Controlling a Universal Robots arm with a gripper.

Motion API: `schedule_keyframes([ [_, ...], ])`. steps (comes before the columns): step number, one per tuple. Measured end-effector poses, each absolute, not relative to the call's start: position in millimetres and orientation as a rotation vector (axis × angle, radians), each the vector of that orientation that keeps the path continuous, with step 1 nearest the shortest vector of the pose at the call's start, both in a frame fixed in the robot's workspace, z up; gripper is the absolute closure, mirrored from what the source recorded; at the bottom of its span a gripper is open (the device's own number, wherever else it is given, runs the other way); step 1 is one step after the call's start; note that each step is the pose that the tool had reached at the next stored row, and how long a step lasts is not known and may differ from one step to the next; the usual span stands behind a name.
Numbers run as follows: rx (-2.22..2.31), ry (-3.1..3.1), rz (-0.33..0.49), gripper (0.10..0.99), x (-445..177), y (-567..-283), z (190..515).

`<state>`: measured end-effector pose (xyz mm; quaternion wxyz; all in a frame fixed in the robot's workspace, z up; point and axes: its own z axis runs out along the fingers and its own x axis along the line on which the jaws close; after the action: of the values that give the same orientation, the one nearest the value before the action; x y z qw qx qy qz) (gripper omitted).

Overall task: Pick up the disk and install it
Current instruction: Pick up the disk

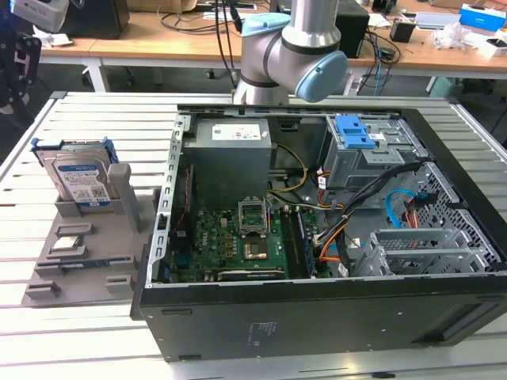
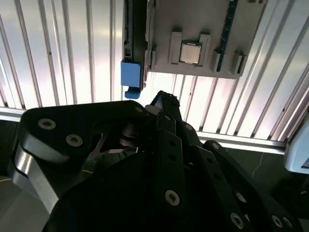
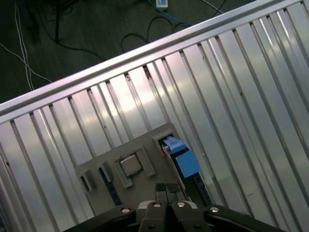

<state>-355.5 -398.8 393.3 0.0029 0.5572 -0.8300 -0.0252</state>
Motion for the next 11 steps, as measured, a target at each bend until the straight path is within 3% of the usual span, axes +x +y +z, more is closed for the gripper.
schedule_keyframes([
  [11,1.88,-2.505,-0.078,0.984,-355.5,-398.8,393.3],
])
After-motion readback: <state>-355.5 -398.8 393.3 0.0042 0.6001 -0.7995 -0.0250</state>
